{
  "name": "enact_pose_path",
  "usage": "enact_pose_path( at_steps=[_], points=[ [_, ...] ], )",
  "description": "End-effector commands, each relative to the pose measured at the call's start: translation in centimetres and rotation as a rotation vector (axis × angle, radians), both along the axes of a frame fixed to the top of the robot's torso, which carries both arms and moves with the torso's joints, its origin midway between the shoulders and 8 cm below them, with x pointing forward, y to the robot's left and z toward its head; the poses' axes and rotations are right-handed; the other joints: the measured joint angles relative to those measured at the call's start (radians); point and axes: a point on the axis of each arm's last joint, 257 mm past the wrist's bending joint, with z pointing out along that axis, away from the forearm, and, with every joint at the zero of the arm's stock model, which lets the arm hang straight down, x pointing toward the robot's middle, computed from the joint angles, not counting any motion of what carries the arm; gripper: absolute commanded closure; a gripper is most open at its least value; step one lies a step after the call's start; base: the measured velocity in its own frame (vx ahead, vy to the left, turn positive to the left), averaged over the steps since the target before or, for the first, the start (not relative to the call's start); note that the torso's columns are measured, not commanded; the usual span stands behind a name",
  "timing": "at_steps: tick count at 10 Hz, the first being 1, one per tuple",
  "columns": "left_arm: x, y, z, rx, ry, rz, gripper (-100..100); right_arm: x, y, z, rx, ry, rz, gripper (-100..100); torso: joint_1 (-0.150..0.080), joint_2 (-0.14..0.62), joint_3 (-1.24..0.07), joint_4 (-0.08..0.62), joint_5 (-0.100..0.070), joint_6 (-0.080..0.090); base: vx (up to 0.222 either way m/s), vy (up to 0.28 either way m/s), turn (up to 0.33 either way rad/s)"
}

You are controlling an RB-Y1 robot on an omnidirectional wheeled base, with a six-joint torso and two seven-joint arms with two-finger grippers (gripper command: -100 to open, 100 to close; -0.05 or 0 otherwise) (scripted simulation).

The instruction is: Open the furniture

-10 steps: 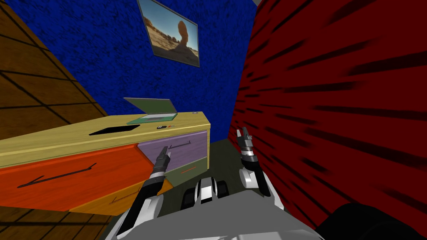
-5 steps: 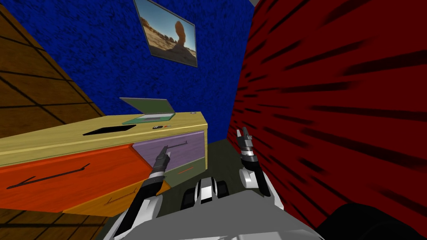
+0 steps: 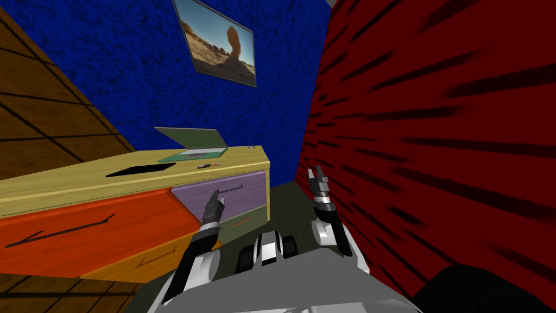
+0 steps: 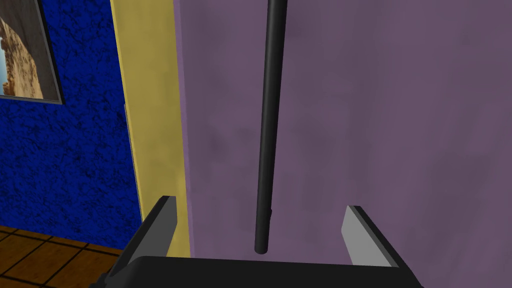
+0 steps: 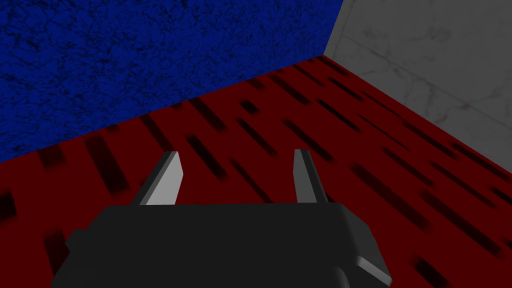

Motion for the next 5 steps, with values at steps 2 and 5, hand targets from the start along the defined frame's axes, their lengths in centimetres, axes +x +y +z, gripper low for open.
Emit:
enact_pose_path(
  at_steps=[2, 5],
  points=[
    [-0.15, -0.05, 0.65, -0.02, -0.004, 0.012, -100, 0.0, 0.0, 0.0, 0.0, 0.0, 0.0, 0, 0.0, 0.0, 0.0, 0.0, 0.0, 0.0, 0.025, 0.007, -0.01],
    [-0.06, -0.14, 0.2, -0.02, -0.004, 0.01, 100, 0.0, 0.0, 0.0, 0.0, 0.0, 0.0, 0, 0.001, -0.001, -0.001, 0.0, 0.0, 0.0, 0.038, 0.013, -0.001]
  ],
)
